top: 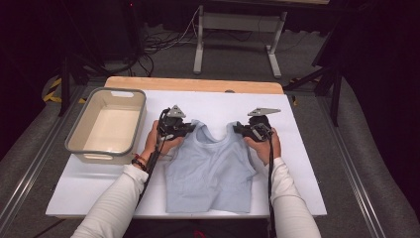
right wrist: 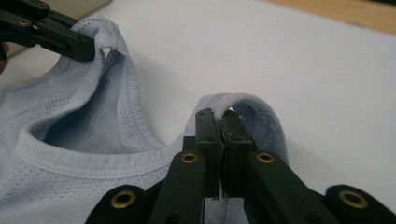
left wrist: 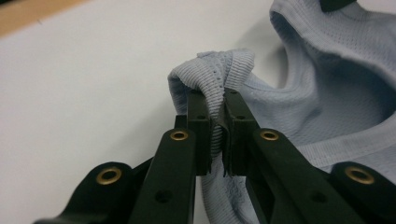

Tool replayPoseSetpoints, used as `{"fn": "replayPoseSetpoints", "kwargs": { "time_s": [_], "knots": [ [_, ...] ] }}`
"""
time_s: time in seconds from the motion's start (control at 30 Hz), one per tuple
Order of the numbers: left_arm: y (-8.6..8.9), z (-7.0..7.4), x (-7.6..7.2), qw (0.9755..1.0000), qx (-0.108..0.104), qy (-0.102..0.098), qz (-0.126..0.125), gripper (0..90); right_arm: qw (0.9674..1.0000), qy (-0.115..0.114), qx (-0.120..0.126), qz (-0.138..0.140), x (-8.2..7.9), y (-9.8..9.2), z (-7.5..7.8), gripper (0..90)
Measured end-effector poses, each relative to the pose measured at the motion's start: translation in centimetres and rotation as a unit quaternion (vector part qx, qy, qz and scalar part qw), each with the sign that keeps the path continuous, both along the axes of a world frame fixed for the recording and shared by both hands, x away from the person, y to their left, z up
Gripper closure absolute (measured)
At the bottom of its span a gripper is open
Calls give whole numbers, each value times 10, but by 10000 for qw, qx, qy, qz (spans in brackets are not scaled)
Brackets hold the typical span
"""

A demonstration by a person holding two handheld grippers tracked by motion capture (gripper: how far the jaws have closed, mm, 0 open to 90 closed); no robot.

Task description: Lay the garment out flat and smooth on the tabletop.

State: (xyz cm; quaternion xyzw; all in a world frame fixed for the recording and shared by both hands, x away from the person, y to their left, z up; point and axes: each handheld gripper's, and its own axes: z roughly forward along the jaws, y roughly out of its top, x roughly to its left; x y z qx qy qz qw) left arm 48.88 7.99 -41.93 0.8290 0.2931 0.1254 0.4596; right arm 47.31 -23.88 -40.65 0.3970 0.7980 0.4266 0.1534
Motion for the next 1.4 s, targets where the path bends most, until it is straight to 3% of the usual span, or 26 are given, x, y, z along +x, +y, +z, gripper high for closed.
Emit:
{"fn": "replayPoseSetpoints", "kwargs": {
  "time_s": [0.13, 0.4, 0.43, 0.53, 0.63, 0.87, 1.0, 1.1, 1.2, 1.4],
  "knots": [
    [7, 23, -11, 9993, -259, -277, 38, 837, 9987, -485, 174, -26, -14, -6, 18, 878],
    [11, 64, -38, 9950, -265, -952, 161, 838, 9919, -1196, 419, 83, -41, -11, 58, 879],
    [13, 69, -40, 9936, -207, -1091, 196, 839, 9911, -1259, 416, 110, -44, -10, 63, 878],
    [19, 84, -51, 9908, -455, -1247, 270, 841, 9881, -1438, 535, 117, -52, -11, 77, 878],
    [26, 96, -62, 9869, -540, -1488, 311, 843, 9848, -1603, 664, 117, -61, -13, 88, 878],
    [36, 117, -82, 9815, -690, -1765, 265, 844, 9781, -1885, 864, 191, -79, -13, 107, 879],
    [39, 126, -92, 9789, -672, -1916, 240, 846, 9762, -2013, 775, 248, -87, -8, 118, 879],
    [43, 133, -98, 9776, -745, -1958, 188, 848, 9735, -2117, 809, 289, -93, -6, 126, 879],
    [43, 137, -100, 9769, -680, -2017, 191, 850, 9715, -2244, 705, 282, -98, -3, 129, 879],
    [44, 133, -98, 9771, -635, -2016, 243, 850, 9720, -2221, 721, 253, -95, 2, 127, 879]
  ]
}}
